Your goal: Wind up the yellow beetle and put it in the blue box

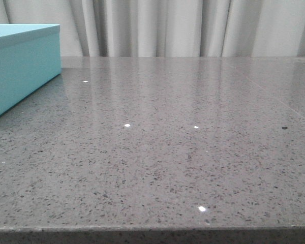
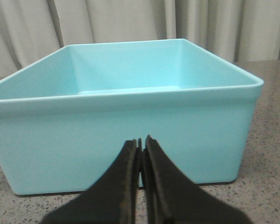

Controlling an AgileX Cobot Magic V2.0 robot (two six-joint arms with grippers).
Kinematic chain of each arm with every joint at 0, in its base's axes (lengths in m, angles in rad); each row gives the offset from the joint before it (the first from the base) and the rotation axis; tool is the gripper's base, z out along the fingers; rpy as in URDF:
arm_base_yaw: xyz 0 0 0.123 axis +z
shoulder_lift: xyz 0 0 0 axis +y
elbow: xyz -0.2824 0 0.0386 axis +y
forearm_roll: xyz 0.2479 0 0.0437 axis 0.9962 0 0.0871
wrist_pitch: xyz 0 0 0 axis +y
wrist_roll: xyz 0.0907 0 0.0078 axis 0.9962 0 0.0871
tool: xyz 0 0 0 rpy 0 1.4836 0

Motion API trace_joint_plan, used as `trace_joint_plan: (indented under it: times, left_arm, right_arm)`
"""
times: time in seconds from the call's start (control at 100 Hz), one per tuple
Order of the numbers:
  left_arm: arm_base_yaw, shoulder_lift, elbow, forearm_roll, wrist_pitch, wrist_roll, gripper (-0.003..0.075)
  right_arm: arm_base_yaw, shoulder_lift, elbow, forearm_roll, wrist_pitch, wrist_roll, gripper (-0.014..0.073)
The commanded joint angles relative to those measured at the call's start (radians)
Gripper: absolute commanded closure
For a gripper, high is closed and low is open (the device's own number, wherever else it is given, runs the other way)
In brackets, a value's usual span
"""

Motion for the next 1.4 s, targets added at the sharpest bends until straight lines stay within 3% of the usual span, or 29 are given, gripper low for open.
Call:
trace_joint_plan:
  times: [0.0,0.17,0.37,0.58,0.7,0.88,1.39]
  left_arm:
    - [0.001,-0.032,0.022,-0.001,-0.077,-0.008,0.0739]
    - [0.001,-0.032,0.022,-0.001,-0.077,-0.008,0.0739]
    - [0.001,-0.032,0.022,-0.001,-0.077,-0.008,0.0739]
    - [0.001,-0.032,0.022,-0.001,-0.077,-0.008,0.0738]
    - [0.001,-0.032,0.022,-0.001,-0.077,-0.008,0.0738]
    - [0.001,-0.032,0.022,-0.001,-0.077,-0.008,0.0738]
    - [0.001,-0.032,0.022,-0.001,-0.077,-0.008,0.0739]
  right_arm:
    - [-0.003,0.008,-0.021,-0.023,-0.087,-0.013,0.066]
    - [-0.029,-0.007,0.049,-0.026,-0.216,-0.013,0.066]
    - [-0.189,-0.079,0.189,0.028,-0.453,-0.035,0.066]
    - [-0.351,-0.178,0.311,0.223,-0.468,-0.263,0.066]
    - [-0.412,-0.23,0.372,0.231,-0.478,-0.276,0.066]
    - [-0.42,-0.27,0.487,0.231,-0.606,-0.274,0.066]
    - [-0.42,-0.27,0.484,0.219,-0.575,-0.274,0.066]
